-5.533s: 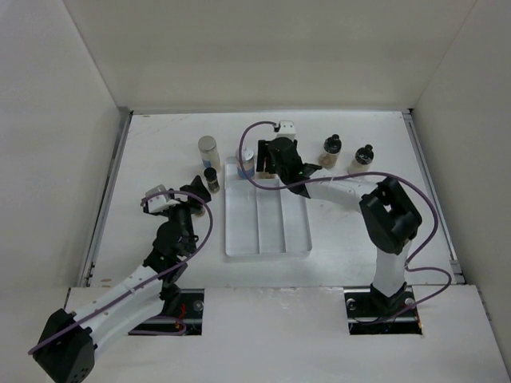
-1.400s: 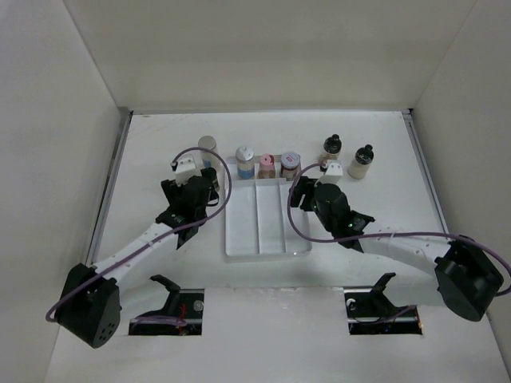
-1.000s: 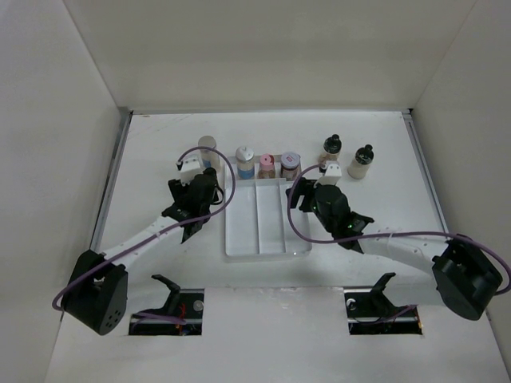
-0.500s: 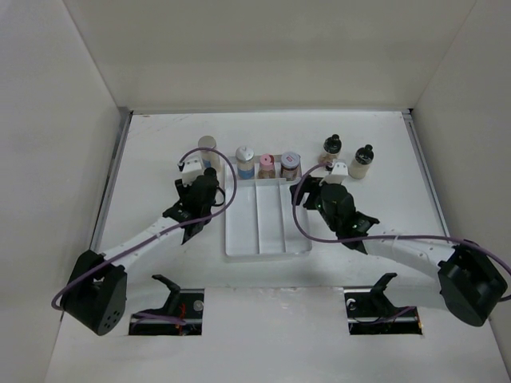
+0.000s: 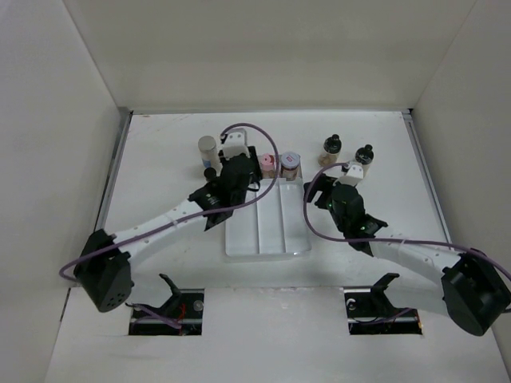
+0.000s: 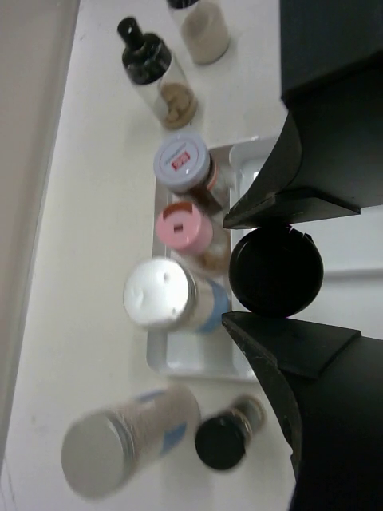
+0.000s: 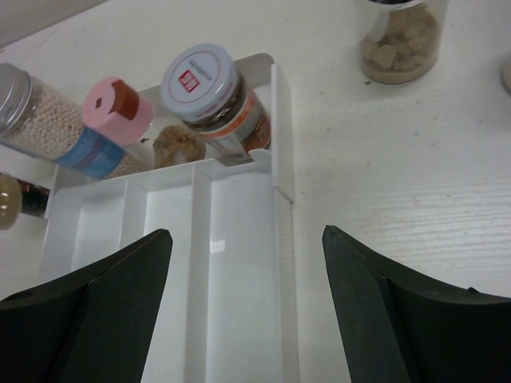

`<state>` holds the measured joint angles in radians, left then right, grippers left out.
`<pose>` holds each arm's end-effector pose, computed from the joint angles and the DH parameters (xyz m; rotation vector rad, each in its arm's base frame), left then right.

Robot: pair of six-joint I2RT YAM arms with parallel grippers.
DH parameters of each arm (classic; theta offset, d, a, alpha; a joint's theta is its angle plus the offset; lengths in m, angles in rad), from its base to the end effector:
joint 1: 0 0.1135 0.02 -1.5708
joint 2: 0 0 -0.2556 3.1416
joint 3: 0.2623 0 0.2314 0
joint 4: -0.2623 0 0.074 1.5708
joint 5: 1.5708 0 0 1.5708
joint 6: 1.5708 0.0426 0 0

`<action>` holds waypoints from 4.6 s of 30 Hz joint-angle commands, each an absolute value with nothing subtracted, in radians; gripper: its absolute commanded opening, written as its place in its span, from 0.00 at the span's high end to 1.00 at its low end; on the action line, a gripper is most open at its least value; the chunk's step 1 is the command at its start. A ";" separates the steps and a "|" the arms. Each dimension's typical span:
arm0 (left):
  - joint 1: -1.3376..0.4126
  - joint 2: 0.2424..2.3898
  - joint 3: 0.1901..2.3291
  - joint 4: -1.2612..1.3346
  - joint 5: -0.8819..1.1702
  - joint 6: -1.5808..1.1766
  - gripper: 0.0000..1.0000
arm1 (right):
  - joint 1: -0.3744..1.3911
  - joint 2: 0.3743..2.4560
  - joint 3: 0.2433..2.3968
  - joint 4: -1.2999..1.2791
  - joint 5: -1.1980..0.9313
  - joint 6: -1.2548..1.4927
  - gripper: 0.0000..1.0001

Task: Organize the condiment bottles

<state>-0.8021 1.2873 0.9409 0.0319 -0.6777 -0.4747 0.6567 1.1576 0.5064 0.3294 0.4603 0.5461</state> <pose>0.2146 -0.1834 0.3063 -0.1581 1.8152 -0.2644 0.2000 0.1302 0.2244 0.2098 1.8653 0.3972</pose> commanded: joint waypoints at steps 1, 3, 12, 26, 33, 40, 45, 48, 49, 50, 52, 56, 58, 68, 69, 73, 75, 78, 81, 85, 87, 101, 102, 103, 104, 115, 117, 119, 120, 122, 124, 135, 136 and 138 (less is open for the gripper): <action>-0.829 1.409 1.024 0.133 -0.598 -0.457 0.73 | 0.621 1.112 0.489 0.367 0.496 0.595 0.17; -0.840 1.474 1.063 0.167 -0.581 -0.454 0.73 | 0.619 1.097 0.483 0.367 0.494 0.597 0.17; -0.858 1.647 1.131 0.193 -0.580 -0.436 0.73 | 0.594 1.091 0.474 0.368 0.482 0.607 0.17; -0.860 1.707 1.035 0.278 -0.615 -0.433 0.57 | 0.596 1.123 0.483 0.379 0.477 0.592 0.15; -0.860 1.669 1.012 0.282 -0.624 -0.428 0.32 | 0.596 1.120 0.486 0.373 0.485 0.589 0.12; -0.843 1.441 0.919 0.261 -0.658 -0.393 0.28 | 0.596 1.118 0.480 0.382 0.497 0.588 0.11; -0.704 1.322 0.799 0.189 -0.673 -0.426 0.29 | 0.602 1.132 0.489 0.382 0.491 0.588 0.12; -0.581 1.293 0.752 0.181 -0.655 -0.446 0.28 | 0.602 1.144 0.483 0.408 0.488 0.587 0.11; -0.553 1.293 0.747 0.178 -0.635 -0.449 0.28 | 0.602 1.152 0.483 0.417 0.482 0.589 0.11; -0.532 1.299 0.747 0.181 -0.615 -0.448 0.28 | 0.608 1.157 0.486 0.419 0.477 0.586 0.11; -0.502 1.324 0.752 0.189 -0.589 -0.445 0.26 | 0.625 1.163 0.494 0.417 0.476 0.577 0.09; -0.466 1.394 0.787 0.196 -0.551 -0.434 0.25 | 0.628 1.186 0.500 0.422 0.469 0.572 0.08; -0.453 1.431 0.792 0.219 -0.531 -0.431 0.25 | 0.637 1.189 0.509 0.416 0.466 0.565 0.08; -0.456 1.482 0.793 0.238 -0.544 -0.433 0.60 | 0.647 1.215 0.514 0.422 0.459 0.558 0.07; -0.468 1.464 0.782 0.238 -0.564 -0.430 0.63 | 0.647 1.219 0.518 0.419 0.456 0.557 0.07; -0.516 1.370 0.738 0.212 -0.623 -0.399 0.69 | 0.653 1.215 0.517 0.425 0.462 0.551 0.07; -0.554 1.307 0.723 0.175 -0.637 -0.396 0.69 | 0.653 1.221 0.518 0.422 0.456 0.555 0.07; -0.632 1.232 0.701 0.158 -0.670 -0.394 0.69 | 0.653 1.216 0.520 0.425 0.469 0.546 0.07; -0.728 1.227 0.724 0.123 -0.660 -0.400 0.69 | 0.653 1.221 0.517 0.420 0.471 0.557 0.07; -0.898 1.281 0.749 0.155 -0.658 -0.407 0.69 | 0.645 1.189 0.502 0.416 0.500 0.560 0.07; -0.964 1.322 0.779 0.155 -0.658 -0.408 0.69 | 0.637 1.174 0.492 0.416 0.508 0.564 0.07; -1.101 1.531 0.818 0.178 -0.687 -0.440 0.66 | 0.619 1.144 0.483 0.400 0.512 0.577 0.07; -1.102 1.535 0.815 0.179 -0.690 -0.442 0.66 | 0.619 1.141 0.485 0.396 0.515 0.575 0.07; -1.102 1.542 0.813 0.179 -0.692 -0.446 0.65 | 0.614 1.141 0.485 0.394 0.518 0.578 0.07; -1.104 1.545 0.811 0.179 -0.693 -0.451 0.63 | 0.611 1.144 0.482 0.397 0.518 0.578 0.07; -1.084 1.404 0.756 0.221 -0.768 -0.472 0.20 | 0.607 1.140 0.482 0.387 0.531 0.586 0.05; -1.033 1.346 0.750 0.235 -0.755 -0.471 0.20 | 0.602 1.146 0.480 0.391 0.522 0.591 0.05; -0.961 1.296 0.749 0.241 -0.735 -0.471 0.21 | 0.607 1.149 0.486 0.387 0.523 0.589 0.05; -0.917 1.278 0.755 0.241 -0.721 -0.471 0.21 | 0.607 1.149 0.488 0.387 0.529 0.586 0.05; -0.823 1.266 0.778 0.232 -0.689 -0.472 0.21 | 0.607 1.149 0.483 0.393 0.525 0.591 0.04; -0.719 1.269 0.813 0.219 -0.641 -0.474 0.20 | 0.607 1.164 0.486 0.396 0.514 0.595 0.04; -0.424 1.517 1.044 0.193 -0.528 -0.404 0.17 | 0.624 1.192 0.502 0.400 0.492 0.581 0.03; -0.413 1.535 1.061 0.189 -0.525 -0.397 0.17 | 0.624 1.198 0.502 0.402 0.488 0.584 0.03; -0.403 1.563 1.071 0.198 -0.540 -0.384 0.17 | 0.625 1.207 0.511 0.399 0.479 0.578 0.03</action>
<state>-0.4198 1.5448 1.0187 0.1860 -0.5522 -0.4221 0.6167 1.1942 0.4778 0.3676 0.4953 0.5800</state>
